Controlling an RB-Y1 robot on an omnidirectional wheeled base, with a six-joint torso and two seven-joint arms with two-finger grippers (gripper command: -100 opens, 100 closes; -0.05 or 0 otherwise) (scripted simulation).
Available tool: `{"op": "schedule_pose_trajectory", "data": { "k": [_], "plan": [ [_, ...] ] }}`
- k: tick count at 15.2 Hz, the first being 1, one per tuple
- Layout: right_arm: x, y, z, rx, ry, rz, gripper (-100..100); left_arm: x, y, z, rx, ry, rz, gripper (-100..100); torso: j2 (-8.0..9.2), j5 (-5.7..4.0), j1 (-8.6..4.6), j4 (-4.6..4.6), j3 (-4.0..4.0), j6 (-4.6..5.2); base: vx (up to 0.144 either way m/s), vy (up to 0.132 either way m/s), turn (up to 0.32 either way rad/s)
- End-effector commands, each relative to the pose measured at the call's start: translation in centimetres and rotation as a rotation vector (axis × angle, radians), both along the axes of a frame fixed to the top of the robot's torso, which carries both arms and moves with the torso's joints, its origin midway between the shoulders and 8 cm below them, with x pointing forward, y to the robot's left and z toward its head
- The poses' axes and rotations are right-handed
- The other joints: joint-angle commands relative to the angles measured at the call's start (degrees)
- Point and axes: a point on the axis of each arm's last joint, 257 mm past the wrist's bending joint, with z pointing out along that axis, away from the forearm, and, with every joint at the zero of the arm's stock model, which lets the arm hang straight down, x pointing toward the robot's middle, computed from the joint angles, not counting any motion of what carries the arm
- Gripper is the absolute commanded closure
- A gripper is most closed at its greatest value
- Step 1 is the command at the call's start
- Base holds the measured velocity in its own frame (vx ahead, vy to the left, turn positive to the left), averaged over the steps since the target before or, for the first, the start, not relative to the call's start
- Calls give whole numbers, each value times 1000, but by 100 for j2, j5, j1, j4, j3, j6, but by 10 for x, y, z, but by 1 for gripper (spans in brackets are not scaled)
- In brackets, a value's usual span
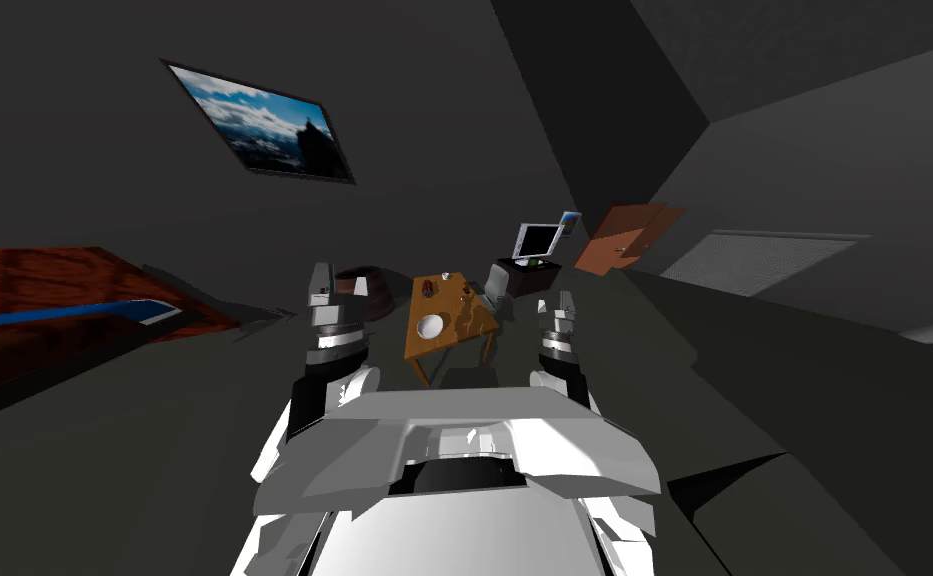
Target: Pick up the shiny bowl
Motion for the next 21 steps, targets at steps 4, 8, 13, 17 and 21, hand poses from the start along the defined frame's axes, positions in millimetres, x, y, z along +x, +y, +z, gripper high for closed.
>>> {"op": "schedule_pose_trajectory", "data": {
  "k": [4, 8, 13, 17, 21],
  "plan": [
    [0, 0, 0, 0, 0, 0, 0, 29, 9, -33, 52, 143, 5, -100, -3, 1, 5, -1, -2, 3, 6, 5, -106],
    [0, 0, 0, 0, 0, 0, 0, 45, 21, -56, 66, 233, 22, -100, -5, 2, 6, -2, -3, 2, 8, 8, -104],
    [0, 0, 0, 0, 0, 0, 0, 68, 45, -99, 77, 389, 61, -100, -6, 1, 5, -2, -4, 1, 9, 6, -106],
    [0, 0, 0, 0, 0, 0, 0, 81, 67, -133, 77, 505, 94, -100, -6, 1, 4, -2, -4, 1, 11, 4, -115],
    [0, 0, 0, 0, 0, 0, 0, 87, 80, -157, 71, 590, 115, -100, -6, 1, 2, -1, -4, 2, 10, 3, -89]
  ]
}}
